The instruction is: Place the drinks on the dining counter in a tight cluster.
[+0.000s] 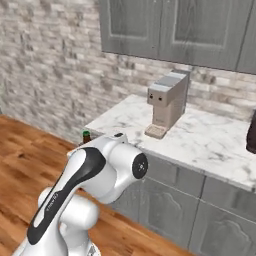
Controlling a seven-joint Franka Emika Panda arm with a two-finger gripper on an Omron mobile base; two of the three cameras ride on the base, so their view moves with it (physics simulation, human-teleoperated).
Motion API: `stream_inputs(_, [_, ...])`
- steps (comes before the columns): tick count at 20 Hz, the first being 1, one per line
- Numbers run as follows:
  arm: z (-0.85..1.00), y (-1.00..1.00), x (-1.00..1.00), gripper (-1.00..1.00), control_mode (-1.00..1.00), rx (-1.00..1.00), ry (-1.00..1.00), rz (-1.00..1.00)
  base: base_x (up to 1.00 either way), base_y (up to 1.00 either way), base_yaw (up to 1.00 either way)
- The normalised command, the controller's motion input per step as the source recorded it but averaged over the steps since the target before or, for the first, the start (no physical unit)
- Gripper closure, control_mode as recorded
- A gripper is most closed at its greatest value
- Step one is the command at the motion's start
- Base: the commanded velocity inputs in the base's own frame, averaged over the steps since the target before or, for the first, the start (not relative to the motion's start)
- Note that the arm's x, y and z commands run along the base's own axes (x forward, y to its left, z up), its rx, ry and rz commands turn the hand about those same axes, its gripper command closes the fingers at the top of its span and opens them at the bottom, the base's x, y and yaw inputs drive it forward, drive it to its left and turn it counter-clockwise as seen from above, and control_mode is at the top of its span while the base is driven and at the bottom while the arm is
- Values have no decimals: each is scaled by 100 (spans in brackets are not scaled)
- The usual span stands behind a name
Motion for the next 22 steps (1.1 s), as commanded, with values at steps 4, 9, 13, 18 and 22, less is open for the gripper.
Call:
stream_inputs(4, [0, 0, 0, 100, 100, 0, 0, 0, -22, 14, 71])
stream_inputs(9, [0, 0, 0, 100, 100, 0, 0, 0, -5, 2, 85])
stream_inputs(13, [0, 0, 0, 100, 100, 0, 0, 0, 0, 0, 90])
stream_inputs(18, [0, 0, 0, 100, 100, 0, 0, 0, 4, 0, 99])
stream_inputs(22, [0, 0, 0, 100, 100, 0, 0, 0, 26, 0, 99])
